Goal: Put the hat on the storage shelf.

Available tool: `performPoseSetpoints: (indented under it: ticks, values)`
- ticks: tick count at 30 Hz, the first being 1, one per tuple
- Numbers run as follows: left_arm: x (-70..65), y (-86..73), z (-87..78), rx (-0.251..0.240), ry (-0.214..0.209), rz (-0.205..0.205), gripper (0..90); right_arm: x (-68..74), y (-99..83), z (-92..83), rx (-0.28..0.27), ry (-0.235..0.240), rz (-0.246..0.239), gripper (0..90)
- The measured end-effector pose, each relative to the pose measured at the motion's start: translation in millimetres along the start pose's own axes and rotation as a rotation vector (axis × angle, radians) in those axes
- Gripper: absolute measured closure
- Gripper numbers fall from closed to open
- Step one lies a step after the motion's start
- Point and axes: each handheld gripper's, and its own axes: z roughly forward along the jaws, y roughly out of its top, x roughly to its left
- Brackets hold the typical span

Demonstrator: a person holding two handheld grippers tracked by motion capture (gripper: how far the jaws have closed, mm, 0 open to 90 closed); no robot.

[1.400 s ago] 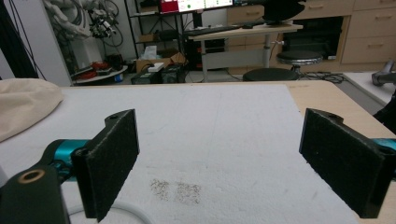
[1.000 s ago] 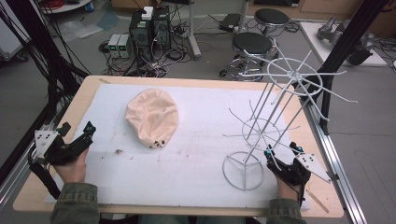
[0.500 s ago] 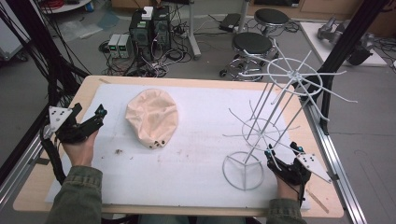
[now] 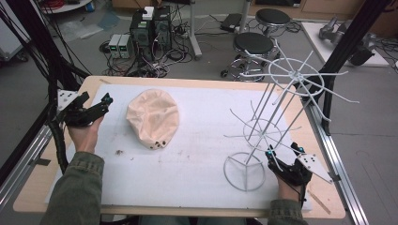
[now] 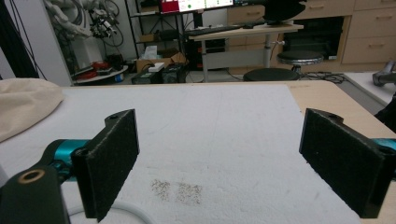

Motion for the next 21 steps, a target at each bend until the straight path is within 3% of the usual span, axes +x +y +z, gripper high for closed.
performPoseSetpoints:
  ticks: [10,13,18,21]
  values:
    - [-11.3,19.9,32.6,0.071,-0.038,0.031,22.0,1.9,0.2,0.0,0.002,0.015,0.003,11.2]
    - [-13.6,23.4,46.4,0.108,-0.047,0.004,22.3,2.0,0.3,-0.2,0.001,0.018,0.006,11.2]
    - [-21.2,21.3,58.2,0.099,-0.054,0.006,23.5,2.6,0.1,0.2,0.001,0.024,0.002,11.2]
    - [-25.3,16.1,73.0,0.148,-0.06,0.022,22.3,3.1,0.1,0.1,0.003,0.026,0.003,11.2]
